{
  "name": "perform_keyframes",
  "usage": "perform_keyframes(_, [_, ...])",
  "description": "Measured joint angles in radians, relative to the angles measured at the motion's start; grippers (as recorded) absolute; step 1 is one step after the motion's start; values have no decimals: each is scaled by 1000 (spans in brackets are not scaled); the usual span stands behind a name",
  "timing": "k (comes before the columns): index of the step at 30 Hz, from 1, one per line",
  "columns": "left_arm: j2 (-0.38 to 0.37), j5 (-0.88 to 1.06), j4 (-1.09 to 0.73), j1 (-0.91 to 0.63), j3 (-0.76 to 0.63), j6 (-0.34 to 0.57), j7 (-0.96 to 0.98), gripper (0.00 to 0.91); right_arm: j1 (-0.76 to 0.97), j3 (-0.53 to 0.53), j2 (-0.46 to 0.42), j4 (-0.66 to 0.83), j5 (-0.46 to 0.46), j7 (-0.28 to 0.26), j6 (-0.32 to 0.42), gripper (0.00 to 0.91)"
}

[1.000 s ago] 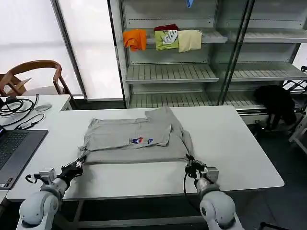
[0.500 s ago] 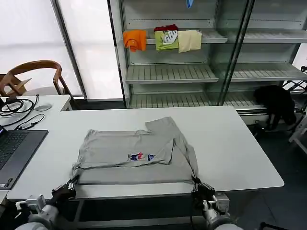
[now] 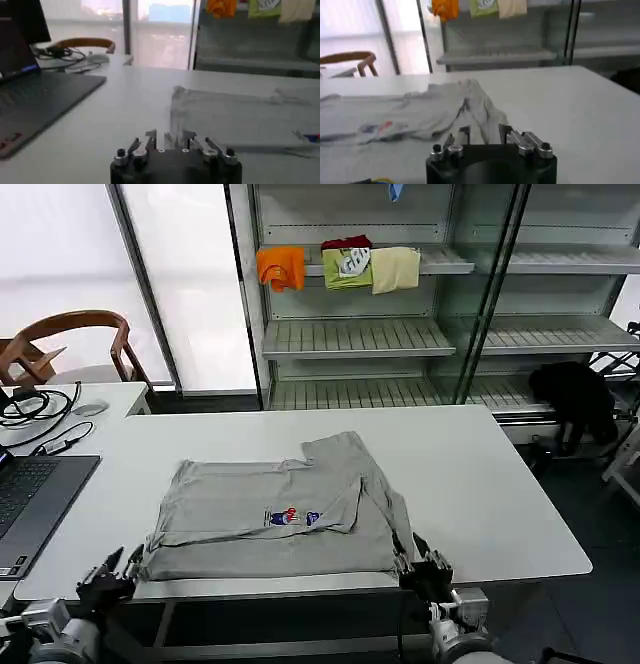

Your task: Fold and organize the clothes.

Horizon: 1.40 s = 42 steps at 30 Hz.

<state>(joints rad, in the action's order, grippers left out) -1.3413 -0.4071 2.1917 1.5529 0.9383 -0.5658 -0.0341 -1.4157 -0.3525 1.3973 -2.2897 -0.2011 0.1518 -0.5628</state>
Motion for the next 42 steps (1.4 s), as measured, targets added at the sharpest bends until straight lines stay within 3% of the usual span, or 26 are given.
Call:
perform_keyframes(6, [42, 18, -44, -125, -16, 3, -55, 907, 208, 25, 50, 127, 27, -68, -6, 907])
perform_keyframes(13, [110, 41, -234, -347, -121, -3, -125, 907, 476, 35, 136, 426, 94, -134, -3, 907])
perform_keyframes(27, [167, 145, -659, -709, -294, -6, -194, 907, 827, 27, 212, 938, 165, -165, 6, 907])
perform_keyframes(33, [167, 184, -781, -787, -325, -3, -208, 746, 899, 23, 212, 1075, 171, -173, 18, 907])
perform_keyframes(37, [169, 208, -843, -821, -339, 2, -215, 524, 931, 23, 212, 1144, 173, -175, 27, 856])
perform_keyframes(39, [167, 218, -869, -833, -342, 4, -216, 423, 944, 23, 212, 1172, 175, -177, 29, 806])
perform_keyframes(40, [165, 224, -882, -838, -343, 5, -218, 322, 948, 24, 212, 1184, 176, -177, 30, 675])
perform_keyframes(41, [164, 227, -892, -841, -344, 7, -219, 212, 951, 25, 212, 1195, 178, -177, 30, 312])
perform_keyframes(42, [163, 230, -900, -843, -345, 7, -220, 181, 955, 25, 212, 1207, 180, -177, 29, 171])
